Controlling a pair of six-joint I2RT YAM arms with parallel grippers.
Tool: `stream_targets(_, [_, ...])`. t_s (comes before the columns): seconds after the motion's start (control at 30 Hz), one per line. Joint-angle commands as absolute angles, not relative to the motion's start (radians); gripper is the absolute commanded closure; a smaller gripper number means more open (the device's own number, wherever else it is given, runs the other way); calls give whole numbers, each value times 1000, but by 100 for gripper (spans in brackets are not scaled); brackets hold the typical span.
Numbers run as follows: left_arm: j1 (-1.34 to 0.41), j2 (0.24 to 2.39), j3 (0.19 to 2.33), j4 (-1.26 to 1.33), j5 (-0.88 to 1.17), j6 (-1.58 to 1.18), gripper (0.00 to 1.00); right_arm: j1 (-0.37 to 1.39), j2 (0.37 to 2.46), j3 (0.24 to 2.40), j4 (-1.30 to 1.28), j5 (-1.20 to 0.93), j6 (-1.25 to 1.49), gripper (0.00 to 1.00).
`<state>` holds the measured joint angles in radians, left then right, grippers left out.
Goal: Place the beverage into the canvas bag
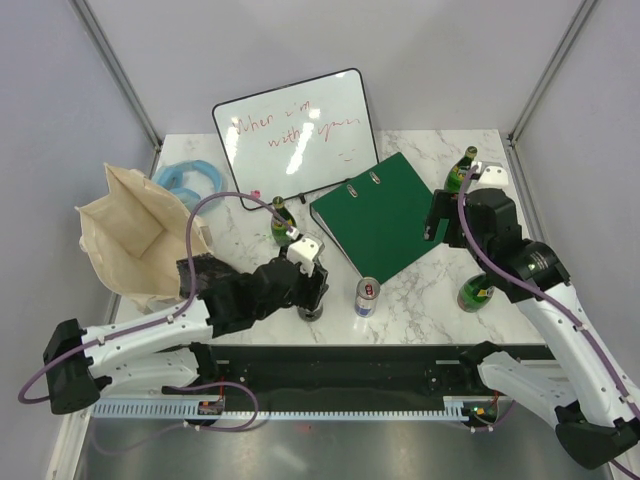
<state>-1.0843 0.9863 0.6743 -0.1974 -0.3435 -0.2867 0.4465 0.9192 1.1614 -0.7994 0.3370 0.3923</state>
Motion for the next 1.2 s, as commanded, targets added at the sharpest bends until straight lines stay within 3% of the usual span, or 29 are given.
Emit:
stream_targets(0.0, [-1089,1005,954,-191,-471,-224,98,443,891,1150,-767,339,383,2])
stream_targets(0.33, [-1075,1040,1389,-318,-758,32,98,443,882,1152,-729,258,380,2])
stream_targets(0.6, [-965,1065,1667,-334,-1011,319,98,443,887,1163,-706,196,373,2])
stream_targets(0.87, [-717,950,1660,-324,-1062,423,98,442,865,1158,-696,152,364,2])
stream_targets(1.03, [-677,893,1579,-183,-1126,540,98,443,847,1149,-698,129,354,2])
stream_targets(1.17, [-649,890,1539,-224,-1109,462,98,443,825,1132,-693,101,365,2])
